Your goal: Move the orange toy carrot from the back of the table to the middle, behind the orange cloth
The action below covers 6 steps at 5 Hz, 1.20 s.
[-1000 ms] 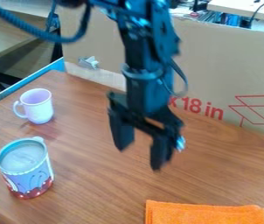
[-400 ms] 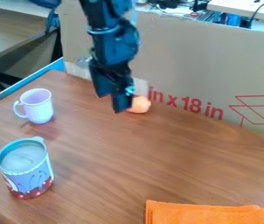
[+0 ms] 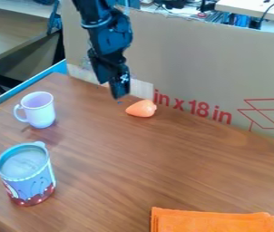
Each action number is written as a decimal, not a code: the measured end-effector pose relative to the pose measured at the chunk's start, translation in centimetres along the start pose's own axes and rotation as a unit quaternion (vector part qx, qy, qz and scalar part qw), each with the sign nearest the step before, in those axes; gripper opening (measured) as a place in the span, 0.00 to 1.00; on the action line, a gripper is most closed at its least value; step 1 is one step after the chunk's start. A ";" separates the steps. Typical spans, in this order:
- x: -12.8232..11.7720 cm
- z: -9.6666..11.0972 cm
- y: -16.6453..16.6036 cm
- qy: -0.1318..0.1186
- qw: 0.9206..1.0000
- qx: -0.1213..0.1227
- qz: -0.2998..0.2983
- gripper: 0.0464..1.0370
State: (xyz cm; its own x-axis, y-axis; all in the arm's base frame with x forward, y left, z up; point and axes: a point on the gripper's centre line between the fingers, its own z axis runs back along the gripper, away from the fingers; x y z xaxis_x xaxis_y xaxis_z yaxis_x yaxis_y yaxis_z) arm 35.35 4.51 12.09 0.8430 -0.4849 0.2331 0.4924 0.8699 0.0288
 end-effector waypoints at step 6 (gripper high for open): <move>3.5 -8.1 3.1 0.110 0.994 -0.019 -0.006 0.96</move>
State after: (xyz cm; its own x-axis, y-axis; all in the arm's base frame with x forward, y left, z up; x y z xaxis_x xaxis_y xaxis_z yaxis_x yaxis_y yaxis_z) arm 41.61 4.71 5.09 0.8618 -0.5071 0.0137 0.5072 0.8618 -0.0078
